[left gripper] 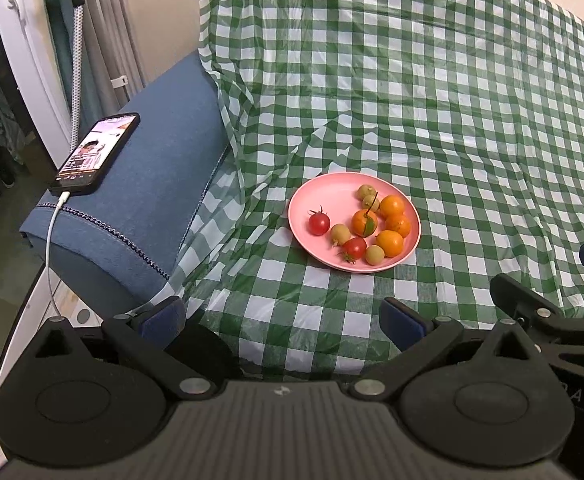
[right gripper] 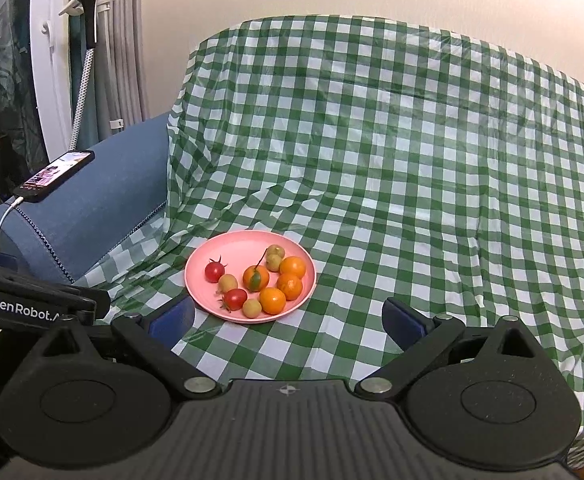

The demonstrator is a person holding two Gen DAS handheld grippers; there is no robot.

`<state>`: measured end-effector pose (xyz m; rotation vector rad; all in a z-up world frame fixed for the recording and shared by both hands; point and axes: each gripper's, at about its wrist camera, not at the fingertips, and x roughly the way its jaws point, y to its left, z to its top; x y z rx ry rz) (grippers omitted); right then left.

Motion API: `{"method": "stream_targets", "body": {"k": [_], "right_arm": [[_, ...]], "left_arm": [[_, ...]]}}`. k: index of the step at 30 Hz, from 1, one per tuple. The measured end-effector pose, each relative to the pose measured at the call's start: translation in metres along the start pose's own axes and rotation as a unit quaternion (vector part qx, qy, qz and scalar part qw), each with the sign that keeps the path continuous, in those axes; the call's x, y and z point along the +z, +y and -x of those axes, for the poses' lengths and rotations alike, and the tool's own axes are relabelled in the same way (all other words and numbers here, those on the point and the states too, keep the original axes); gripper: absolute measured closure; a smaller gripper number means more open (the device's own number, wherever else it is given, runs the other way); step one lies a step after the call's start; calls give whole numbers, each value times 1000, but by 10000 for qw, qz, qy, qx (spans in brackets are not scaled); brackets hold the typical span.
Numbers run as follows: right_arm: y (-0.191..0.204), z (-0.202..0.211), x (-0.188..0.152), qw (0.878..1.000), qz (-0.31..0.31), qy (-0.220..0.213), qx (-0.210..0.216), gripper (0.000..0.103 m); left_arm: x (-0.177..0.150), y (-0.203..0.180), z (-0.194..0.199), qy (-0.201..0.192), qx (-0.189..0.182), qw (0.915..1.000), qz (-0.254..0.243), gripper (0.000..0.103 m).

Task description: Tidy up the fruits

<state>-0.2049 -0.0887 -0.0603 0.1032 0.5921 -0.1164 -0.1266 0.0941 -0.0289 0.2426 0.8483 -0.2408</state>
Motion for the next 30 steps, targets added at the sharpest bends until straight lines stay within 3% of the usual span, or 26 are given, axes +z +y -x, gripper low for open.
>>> {"method": "stream_targets", "body": {"k": [14, 20, 25, 30], "right_arm": [[1, 3, 0, 10000, 26, -24, -3, 3], [1, 2, 0, 10000, 44, -35, 24, 3], [1, -8, 4, 9998, 124, -51, 148, 1], [4, -9, 5, 9995, 221, -187, 146, 1]], "left_arm": [[0, -1, -2, 102, 243, 9995, -151, 0], [2, 1, -1, -144, 441, 9989, -39, 0], [10, 5, -12, 193, 347, 9992, -6, 0], [10, 5, -17, 188, 448, 9988, -89, 0]]}}
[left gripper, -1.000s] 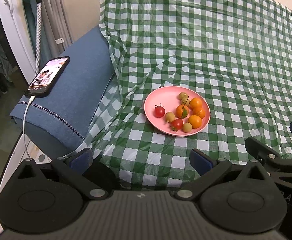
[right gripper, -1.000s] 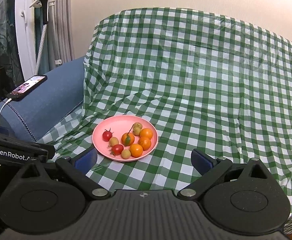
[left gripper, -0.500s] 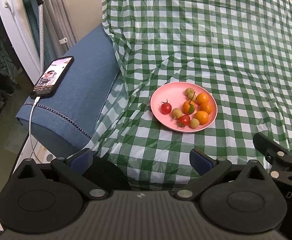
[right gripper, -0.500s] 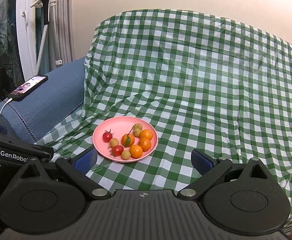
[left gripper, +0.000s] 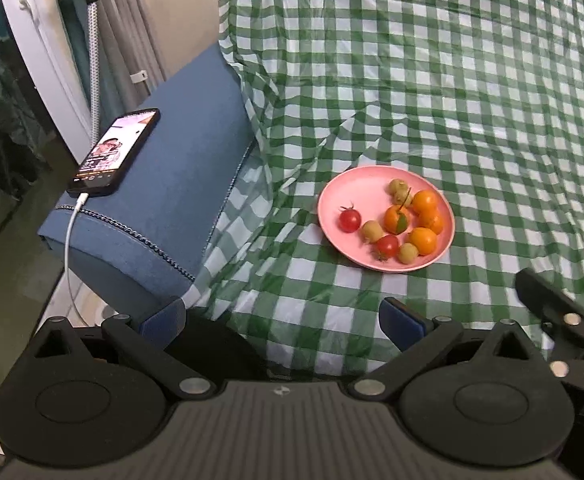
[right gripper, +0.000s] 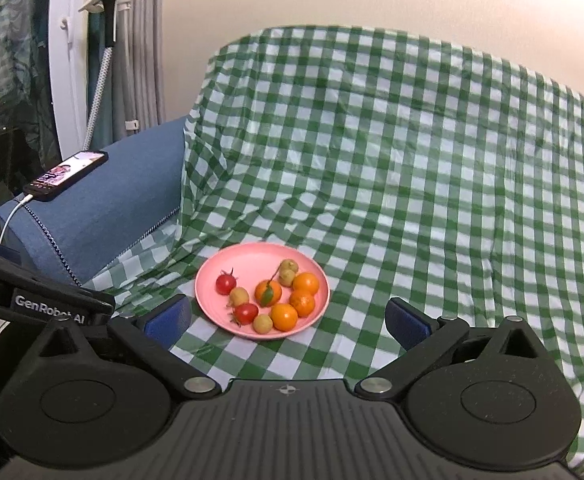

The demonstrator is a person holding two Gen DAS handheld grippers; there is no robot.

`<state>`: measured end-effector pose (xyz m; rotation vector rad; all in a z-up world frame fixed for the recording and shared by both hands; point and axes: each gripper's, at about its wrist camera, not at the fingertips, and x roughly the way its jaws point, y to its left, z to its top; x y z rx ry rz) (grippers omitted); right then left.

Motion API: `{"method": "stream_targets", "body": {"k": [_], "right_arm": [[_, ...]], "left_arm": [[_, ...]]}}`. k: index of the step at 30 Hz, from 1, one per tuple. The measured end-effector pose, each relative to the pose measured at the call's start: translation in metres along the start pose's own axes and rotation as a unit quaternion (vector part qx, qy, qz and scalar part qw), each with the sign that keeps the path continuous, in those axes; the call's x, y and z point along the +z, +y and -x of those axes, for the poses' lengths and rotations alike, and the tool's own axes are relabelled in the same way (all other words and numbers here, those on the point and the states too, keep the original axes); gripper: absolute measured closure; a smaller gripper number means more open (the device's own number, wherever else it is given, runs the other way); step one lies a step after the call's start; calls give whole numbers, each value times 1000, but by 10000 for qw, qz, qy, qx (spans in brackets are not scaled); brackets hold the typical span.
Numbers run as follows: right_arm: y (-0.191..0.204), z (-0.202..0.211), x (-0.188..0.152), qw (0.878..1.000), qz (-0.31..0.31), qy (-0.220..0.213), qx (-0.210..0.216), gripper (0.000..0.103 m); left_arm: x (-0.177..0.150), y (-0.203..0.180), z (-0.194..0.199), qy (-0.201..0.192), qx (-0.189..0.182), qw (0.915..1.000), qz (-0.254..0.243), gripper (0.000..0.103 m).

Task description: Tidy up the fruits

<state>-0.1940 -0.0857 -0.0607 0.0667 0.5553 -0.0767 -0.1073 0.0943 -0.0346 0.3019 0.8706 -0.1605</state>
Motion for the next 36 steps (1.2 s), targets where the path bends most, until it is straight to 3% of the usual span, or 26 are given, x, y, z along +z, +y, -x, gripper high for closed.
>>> {"method": "stream_targets", "body": {"k": [13, 36], "right_arm": [[-8, -12, -3, 9997, -174, 136, -77, 1], [-15, -16, -6, 9995, -224, 196, -72, 1]], "left_arm": [[0, -7, -9, -56, -395, 9991, -155, 0], [2, -14, -14, -13, -372, 9991, -203, 0]]}}
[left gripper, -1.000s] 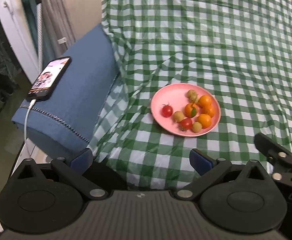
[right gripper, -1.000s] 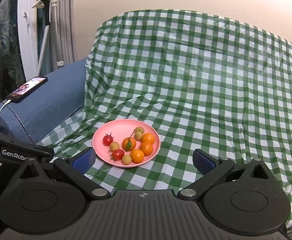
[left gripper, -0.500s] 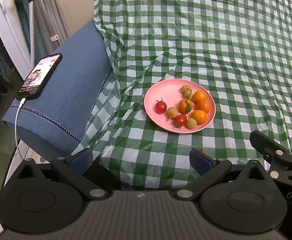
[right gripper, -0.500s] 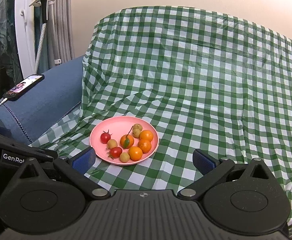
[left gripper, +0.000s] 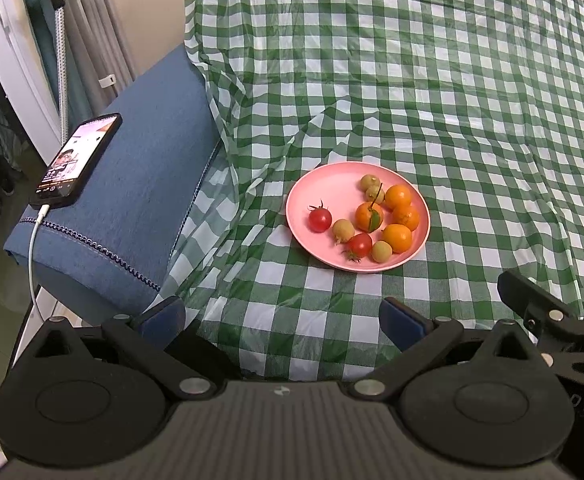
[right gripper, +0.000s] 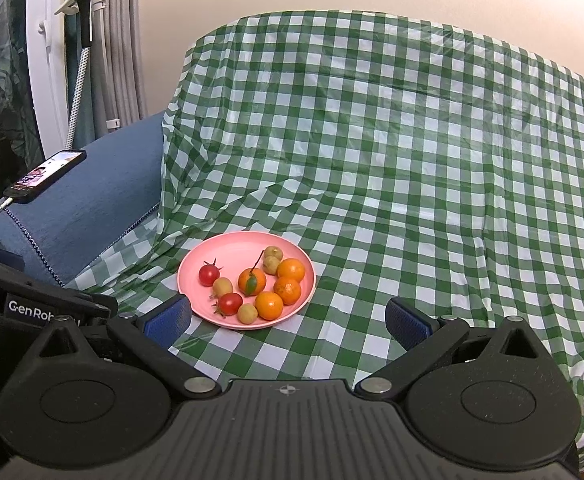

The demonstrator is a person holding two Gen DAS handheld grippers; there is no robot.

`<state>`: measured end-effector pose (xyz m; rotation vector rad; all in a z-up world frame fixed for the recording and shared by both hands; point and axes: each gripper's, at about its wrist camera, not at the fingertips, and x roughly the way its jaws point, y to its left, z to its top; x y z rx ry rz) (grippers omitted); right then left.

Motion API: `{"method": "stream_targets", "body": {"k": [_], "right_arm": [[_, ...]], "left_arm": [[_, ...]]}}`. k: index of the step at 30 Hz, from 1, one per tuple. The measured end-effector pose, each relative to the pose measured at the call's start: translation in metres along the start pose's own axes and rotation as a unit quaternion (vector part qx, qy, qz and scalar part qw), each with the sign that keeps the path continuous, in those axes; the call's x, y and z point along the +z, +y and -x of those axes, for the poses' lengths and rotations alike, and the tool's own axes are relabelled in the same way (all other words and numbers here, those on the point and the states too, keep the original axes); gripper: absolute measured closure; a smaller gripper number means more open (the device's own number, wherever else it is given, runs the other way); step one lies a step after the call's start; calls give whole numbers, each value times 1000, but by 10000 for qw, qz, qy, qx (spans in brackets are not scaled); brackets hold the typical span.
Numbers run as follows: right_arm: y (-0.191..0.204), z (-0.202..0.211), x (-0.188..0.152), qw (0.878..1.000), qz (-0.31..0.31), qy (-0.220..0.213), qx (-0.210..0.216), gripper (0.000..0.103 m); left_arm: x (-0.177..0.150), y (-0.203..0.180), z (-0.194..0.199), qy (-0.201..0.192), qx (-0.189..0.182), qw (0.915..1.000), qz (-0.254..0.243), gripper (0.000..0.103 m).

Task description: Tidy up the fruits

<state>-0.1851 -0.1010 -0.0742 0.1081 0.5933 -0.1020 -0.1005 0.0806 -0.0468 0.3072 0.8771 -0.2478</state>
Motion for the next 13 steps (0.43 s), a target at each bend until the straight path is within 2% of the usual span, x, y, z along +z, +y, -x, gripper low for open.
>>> {"method": "stream_targets", "body": {"k": [13], "right_arm": [[4, -9, -2, 10000, -34, 25, -6, 1]], "left_arm": [[7, 0, -8, 60, -4, 10000, -34, 0]]}}
